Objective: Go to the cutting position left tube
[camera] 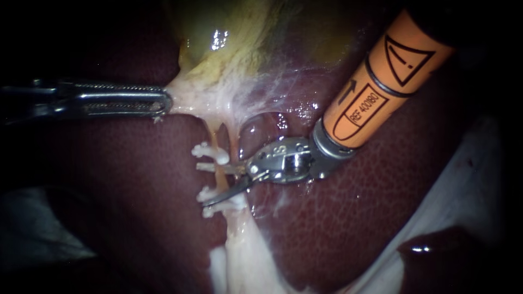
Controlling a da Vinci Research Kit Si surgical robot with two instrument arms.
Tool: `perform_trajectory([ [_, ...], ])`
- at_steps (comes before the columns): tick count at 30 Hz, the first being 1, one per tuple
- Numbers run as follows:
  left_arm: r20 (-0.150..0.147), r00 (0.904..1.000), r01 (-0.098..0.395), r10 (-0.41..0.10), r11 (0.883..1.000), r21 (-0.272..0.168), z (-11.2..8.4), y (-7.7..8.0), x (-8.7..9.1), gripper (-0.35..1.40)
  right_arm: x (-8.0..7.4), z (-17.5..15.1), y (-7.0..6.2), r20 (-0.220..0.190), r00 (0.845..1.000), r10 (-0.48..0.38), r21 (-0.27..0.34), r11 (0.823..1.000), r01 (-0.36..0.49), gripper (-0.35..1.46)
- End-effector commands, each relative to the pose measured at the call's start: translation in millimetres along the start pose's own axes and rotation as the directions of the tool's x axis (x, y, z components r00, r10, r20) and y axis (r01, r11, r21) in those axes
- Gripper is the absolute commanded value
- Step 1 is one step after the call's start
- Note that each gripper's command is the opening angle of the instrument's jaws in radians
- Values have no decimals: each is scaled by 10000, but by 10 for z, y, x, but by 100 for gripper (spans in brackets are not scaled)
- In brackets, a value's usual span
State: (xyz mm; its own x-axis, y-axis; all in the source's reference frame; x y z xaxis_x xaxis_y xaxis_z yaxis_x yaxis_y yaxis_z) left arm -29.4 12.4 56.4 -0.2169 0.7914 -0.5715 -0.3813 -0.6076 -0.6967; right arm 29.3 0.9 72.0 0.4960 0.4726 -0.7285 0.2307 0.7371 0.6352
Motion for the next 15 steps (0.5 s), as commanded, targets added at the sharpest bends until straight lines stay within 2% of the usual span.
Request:
perform_trajectory([
  [1,0,10000,1,-1,10000,1,0,0,0,-35,1,2,1,-15,10000,41,5,10000,-41,140],
  [5,0,10000,2,-2,10000,3,0,0,0,-35,6,9,3,-43,9999,154,4,9999,-154,138],
  [8,-1,10000,2,-2,10000,4,0,1,0,-35,7,13,5,-270,9984,496,53,9988,-495,138],
  [15,-1,10000,3,-3,10000,5,0,1,1,-35,12,22,6,-486,9944,935,111,9956,-931,142],
])
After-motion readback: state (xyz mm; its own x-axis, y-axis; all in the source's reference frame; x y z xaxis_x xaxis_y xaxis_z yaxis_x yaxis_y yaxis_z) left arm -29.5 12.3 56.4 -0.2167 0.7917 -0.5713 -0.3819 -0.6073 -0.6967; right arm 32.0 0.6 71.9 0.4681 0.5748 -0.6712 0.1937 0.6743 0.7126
